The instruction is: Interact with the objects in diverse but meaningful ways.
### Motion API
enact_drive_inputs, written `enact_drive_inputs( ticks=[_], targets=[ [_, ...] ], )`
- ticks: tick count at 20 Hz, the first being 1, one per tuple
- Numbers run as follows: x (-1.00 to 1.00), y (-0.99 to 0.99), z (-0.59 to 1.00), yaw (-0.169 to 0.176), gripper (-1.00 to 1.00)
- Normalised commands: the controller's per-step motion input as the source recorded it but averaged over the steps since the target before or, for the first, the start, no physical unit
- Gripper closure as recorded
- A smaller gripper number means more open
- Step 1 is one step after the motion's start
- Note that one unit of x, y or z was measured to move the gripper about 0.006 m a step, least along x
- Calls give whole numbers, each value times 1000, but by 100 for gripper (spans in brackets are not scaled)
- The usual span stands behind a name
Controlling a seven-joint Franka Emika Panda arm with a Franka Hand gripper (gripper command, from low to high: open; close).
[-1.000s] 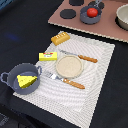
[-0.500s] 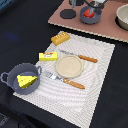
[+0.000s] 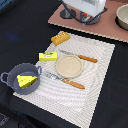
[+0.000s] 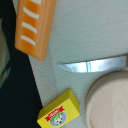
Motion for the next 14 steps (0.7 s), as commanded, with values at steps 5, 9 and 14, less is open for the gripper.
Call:
enact_drive_inputs(
  ticks=[5,9,14],
  targets=[
    [-730,-161,-425,-129,-100],
    [-798,-44,-438,-101,-100],
    [-831,15,-507,-52,-100]
  ],
)
